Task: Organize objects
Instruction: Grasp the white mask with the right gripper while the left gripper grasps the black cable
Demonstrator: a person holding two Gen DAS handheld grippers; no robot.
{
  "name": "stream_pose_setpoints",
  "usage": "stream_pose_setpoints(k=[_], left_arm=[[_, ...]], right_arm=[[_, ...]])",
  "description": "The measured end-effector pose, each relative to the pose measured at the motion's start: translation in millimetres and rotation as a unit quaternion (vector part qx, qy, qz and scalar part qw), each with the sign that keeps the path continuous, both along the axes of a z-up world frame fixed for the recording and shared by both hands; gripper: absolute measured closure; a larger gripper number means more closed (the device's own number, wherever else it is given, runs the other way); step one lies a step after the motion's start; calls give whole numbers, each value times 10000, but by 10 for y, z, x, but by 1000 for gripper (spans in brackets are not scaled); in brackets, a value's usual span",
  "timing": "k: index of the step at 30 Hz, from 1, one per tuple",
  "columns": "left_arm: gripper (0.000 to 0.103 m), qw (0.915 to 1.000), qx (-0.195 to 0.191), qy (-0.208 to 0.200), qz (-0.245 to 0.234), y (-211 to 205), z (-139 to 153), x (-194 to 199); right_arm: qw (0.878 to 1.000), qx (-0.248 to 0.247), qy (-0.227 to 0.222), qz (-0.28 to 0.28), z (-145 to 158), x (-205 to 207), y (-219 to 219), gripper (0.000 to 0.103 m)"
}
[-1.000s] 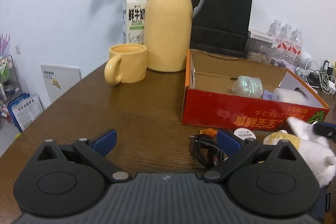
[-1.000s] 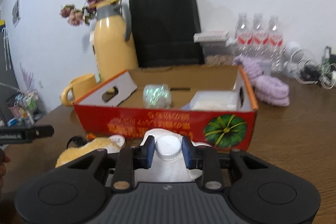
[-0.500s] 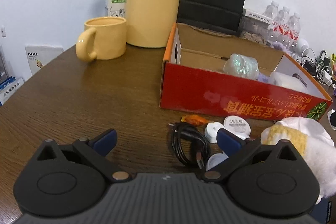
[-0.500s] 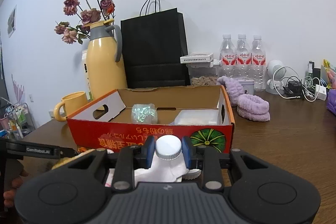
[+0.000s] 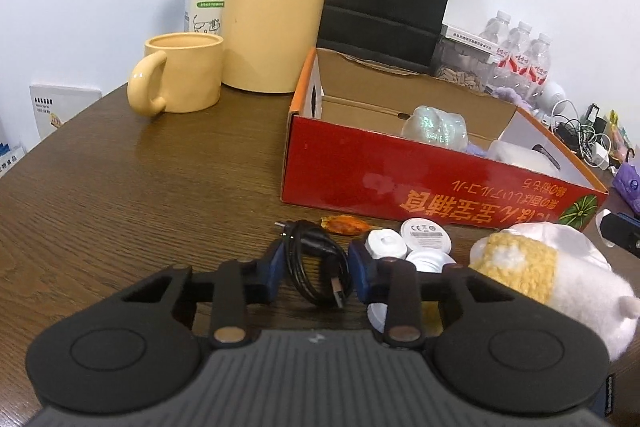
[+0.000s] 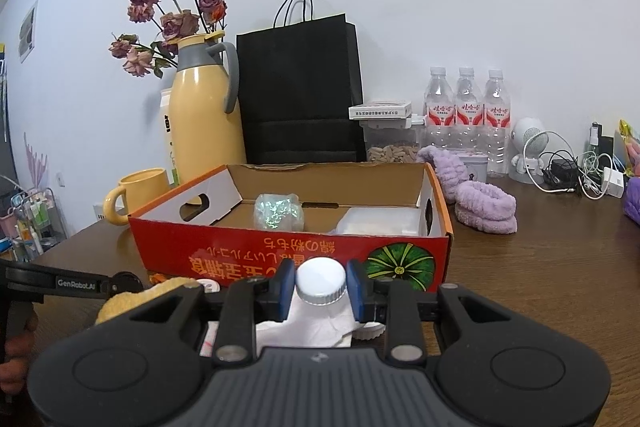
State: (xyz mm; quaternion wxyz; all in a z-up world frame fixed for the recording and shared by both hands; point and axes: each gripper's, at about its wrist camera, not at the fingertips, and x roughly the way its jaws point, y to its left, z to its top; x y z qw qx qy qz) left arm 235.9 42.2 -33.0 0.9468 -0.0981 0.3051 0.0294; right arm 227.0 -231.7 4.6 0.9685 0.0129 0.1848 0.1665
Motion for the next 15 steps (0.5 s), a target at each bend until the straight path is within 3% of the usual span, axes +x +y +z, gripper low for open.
stream_pose_setpoints(k=[1,9,11,15], left_arm=[[76,10000,5,-24,9,-3,4,-10],[80,9999,59,-132,-11,-23,18,-76],[91,9997,75,-224,-22,-23,36,-114],[93,9995,89,-294,-86,-38,50,-174]], right_arm=[[10000,-2,-10,0,1,-4,1,76],[10000,-13,-82,3,6,-29,3,76],[9999,-12,-107,1,11,-35,6,76],[9999,-21,-114,9,12,-41,8,76]])
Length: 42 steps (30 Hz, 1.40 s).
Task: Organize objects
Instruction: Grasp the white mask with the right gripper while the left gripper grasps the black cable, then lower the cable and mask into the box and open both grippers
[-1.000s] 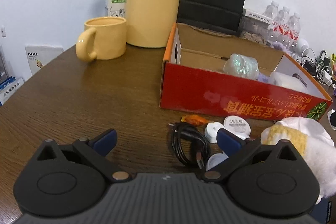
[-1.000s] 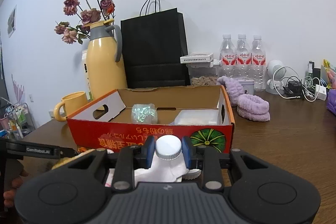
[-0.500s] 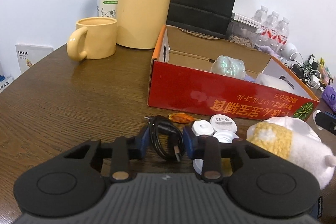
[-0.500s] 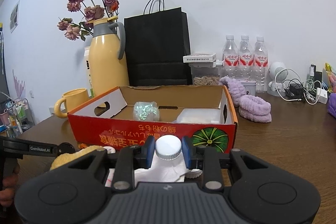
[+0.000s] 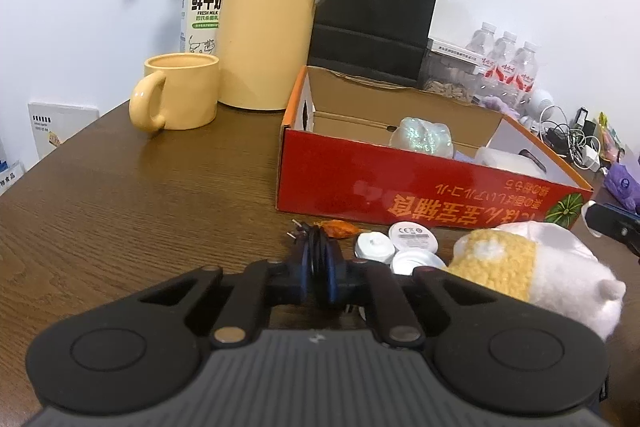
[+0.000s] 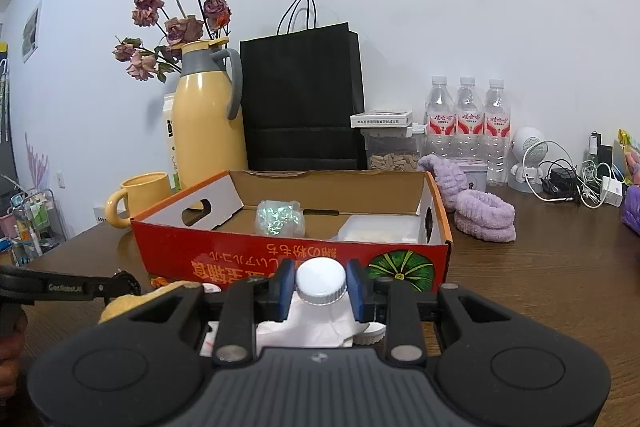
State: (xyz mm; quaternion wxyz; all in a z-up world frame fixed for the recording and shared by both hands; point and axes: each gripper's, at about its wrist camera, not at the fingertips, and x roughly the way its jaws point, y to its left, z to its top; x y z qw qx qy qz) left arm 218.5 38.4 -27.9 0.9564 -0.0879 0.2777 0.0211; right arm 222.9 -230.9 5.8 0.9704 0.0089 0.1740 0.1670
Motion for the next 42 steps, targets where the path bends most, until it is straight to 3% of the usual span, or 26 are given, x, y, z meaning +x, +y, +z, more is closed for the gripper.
stream_pose_setpoints(k=[6,14,20,26,35,42], left_arm=[[94,9999,-112,-90,77,52,20,-55],[94,9985,-125,-520,94,63,160,-215],[94,9950,-43,-973,-215,-80,489,-201],[94,9901,79,-1360,-350,-305,791,115],[94,9934,-45,-1098,-317,-432,735,804],[93,9963,32,-706,-493,-410,541,1065]], right_arm=[[10000,14,-61,17,8,-23,4,76],[9997,78,-228,19,46,-71,-13,76],[9986,-10,-522,55,230,6,22,76],[9973,-209,-703,35,427,317,154,76],[9988,-359,-328,103,300,981,464,76],[9983,-493,71,304,104,1164,532,76]])
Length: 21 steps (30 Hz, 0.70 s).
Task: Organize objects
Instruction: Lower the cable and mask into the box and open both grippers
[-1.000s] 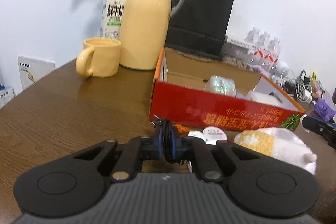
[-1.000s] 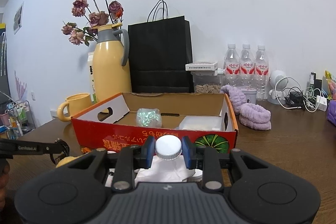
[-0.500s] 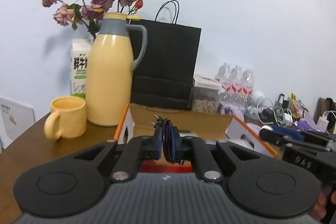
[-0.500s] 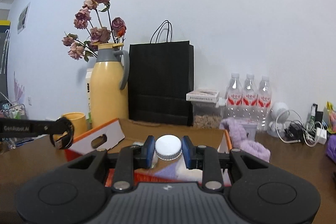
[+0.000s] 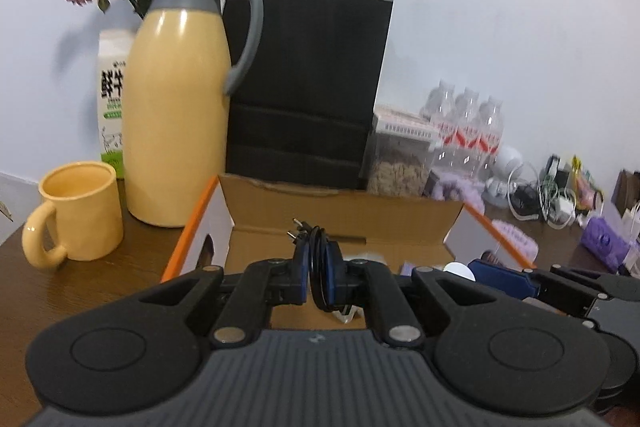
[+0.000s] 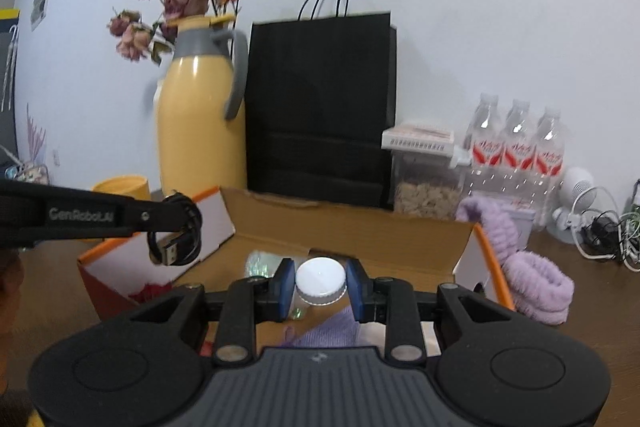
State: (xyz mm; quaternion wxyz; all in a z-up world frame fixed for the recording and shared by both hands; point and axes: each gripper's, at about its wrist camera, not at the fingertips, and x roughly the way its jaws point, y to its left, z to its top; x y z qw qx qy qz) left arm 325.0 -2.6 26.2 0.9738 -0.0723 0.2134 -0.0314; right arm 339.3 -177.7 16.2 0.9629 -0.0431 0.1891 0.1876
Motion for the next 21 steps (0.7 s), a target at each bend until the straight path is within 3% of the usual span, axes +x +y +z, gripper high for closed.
stream_pose_setpoints(k=[1,2,3,4,5,6,14,21], left_arm=[[82,10000,10,39,17,4,-25,19],[54,10000,34,70,22,7,-44,31],[37,9999,68,77,51,10,-62,32],[5,9999,90,21,107,13,-71,22],[0,9998,98,-83,172,19,-75,4],[0,9994,96,-204,248,30,-80,-23],[0,9991,138,-42,392,64,-107,7],[0,9988,110,-203,442,115,-85,-62]], right_arm=[[10000,-17,76,5,-20,16,-2,74],[9999,-34,133,3,-40,26,-6,69],[9998,-56,163,-18,-53,29,-10,48],[9998,-68,161,-67,-62,25,-16,21],[9998,-69,122,-138,-68,13,-23,10],[9998,-68,70,-179,-66,2,-26,1],[9994,-134,61,-312,-58,-44,-30,0],[9987,-65,-164,-481,11,-157,-74,0]])
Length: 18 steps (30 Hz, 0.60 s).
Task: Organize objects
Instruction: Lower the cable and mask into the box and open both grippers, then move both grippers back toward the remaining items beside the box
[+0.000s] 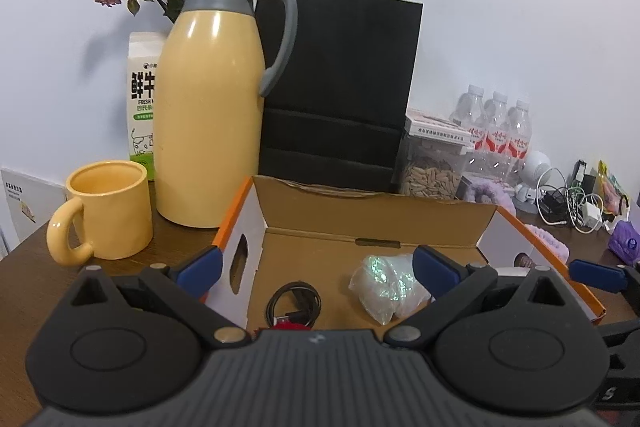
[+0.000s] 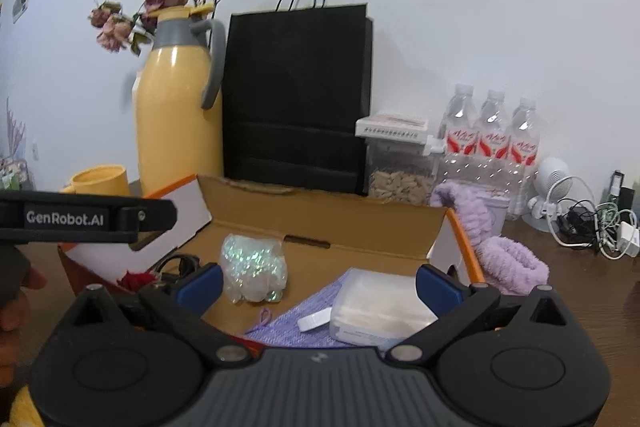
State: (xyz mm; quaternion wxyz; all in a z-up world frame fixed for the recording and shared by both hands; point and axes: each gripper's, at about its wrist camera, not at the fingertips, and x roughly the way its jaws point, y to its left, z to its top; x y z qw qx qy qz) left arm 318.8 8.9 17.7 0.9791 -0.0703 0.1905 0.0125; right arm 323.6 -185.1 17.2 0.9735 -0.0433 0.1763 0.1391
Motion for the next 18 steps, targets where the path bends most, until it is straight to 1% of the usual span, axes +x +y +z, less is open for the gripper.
stream_pose_setpoints(k=[4,10,18], left_arm=[[0,10000,20,-25,67,58,-7,-106],[0,9997,151,96,159,157,-72,-332],[0,9988,357,333,63,159,-134,-579]], right_arm=[[9999,-27,-95,-41,22,-120,-65,0],[9997,-213,-55,-68,-16,-318,-170,0],[9983,-429,353,172,-147,-503,-180,1]])
